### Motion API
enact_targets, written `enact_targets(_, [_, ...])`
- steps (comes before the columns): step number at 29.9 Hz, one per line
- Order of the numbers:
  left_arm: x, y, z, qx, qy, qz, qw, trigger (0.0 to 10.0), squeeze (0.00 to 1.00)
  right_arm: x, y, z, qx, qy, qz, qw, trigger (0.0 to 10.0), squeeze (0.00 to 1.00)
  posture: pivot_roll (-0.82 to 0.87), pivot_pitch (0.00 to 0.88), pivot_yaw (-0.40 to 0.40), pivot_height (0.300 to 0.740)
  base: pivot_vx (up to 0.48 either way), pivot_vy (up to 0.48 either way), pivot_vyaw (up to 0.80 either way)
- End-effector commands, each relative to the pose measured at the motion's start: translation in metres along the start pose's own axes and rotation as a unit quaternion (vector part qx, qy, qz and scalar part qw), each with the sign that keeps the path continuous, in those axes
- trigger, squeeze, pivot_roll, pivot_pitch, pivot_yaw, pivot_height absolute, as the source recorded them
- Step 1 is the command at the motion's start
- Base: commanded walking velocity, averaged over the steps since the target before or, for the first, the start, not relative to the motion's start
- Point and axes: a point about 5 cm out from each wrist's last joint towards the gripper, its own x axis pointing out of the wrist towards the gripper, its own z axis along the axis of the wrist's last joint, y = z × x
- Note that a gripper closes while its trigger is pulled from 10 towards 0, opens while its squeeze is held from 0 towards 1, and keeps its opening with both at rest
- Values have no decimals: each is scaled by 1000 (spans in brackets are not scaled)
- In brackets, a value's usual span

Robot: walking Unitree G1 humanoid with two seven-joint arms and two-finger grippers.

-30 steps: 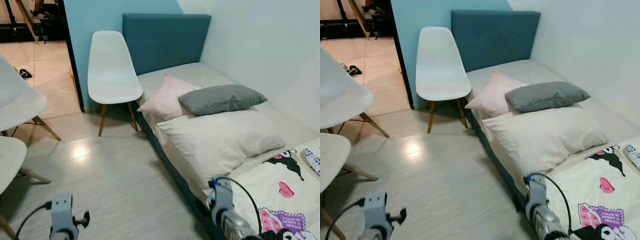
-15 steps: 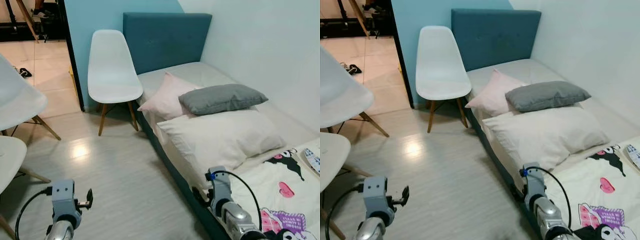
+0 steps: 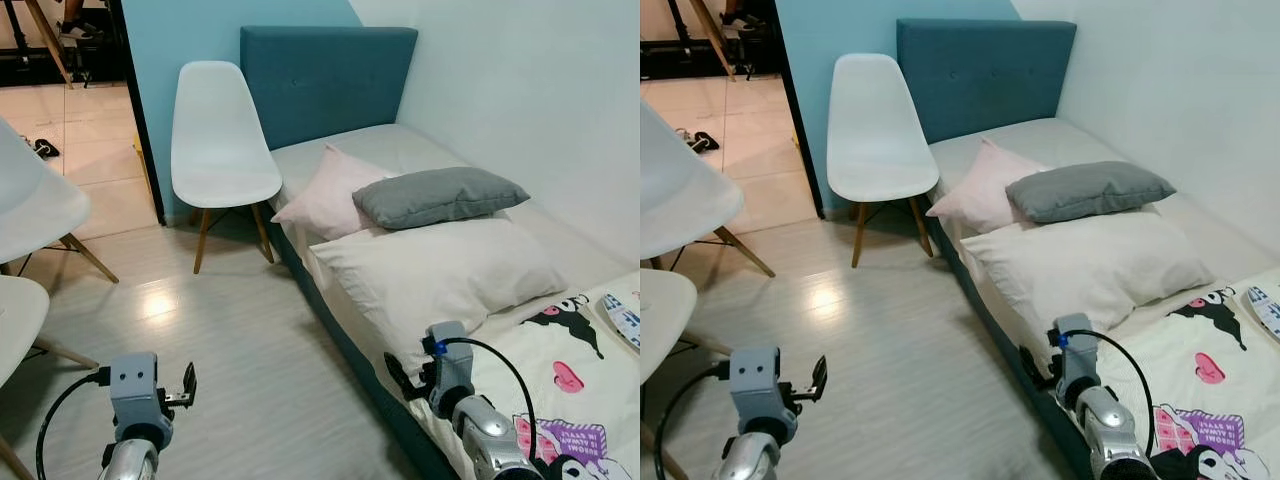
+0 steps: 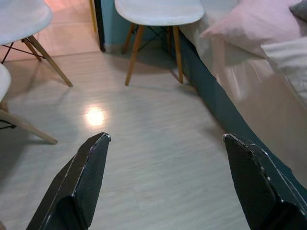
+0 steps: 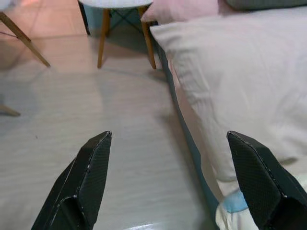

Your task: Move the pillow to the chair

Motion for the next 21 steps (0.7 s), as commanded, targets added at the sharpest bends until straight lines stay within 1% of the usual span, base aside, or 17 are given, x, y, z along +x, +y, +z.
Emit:
enact_targets(1, [-2, -3, -1, -10, 6, 2, 1000, 10000, 0, -2, -2, -1, 13, -2, -6, 1000, 10000, 0, -50, 0, -119, 740, 0, 0, 0])
enact_targets(6, [-1, -5, 3, -15, 0, 3, 1000, 10000, 0, -1, -7, 4, 21, -8, -14, 1000, 10000, 0, -48, 0, -137, 740, 0, 0, 0])
enact_targets(9, [-2, -4, 8, -9, -5, 0, 1000, 10000, 0, -1, -12, 13, 31, -21, -17, 999, 10000, 0, -46, 0, -146, 740, 0, 0, 0])
enact_targets(12, [-9, -1, 14, -8, -13, 1, 1000, 10000, 0, -5, -17, 17, 55, -34, -25, 998, 10000, 0, -38, 0, -154, 740, 0, 0, 0])
enact_targets(13, [-9, -1, 14, -8, -13, 1, 1000, 10000, 0, -5, -17, 17, 55, -34, -25, 998, 10000, 0, -38, 0, -154, 740, 0, 0, 0])
enact_targets(15, [-16, 1, 16, -7, -15, 1, 1000, 10000, 0, -8, -17, 16, 69, -34, -30, 997, 10000, 0, -33, 0, -158, 740, 0, 0, 0])
enact_targets(18, [-22, 7, 19, -10, -15, 5, 1000, 10000, 0, -11, -16, 18, 72, -38, -31, 996, 10000, 0, -37, 0, -146, 740, 0, 0, 0])
enact_targets(21, [-23, 8, 23, -13, -16, 0, 1000, 10000, 0, -14, -15, 20, 71, -45, -32, 996, 10000, 0, -43, 0, -141, 740, 0, 0, 0])
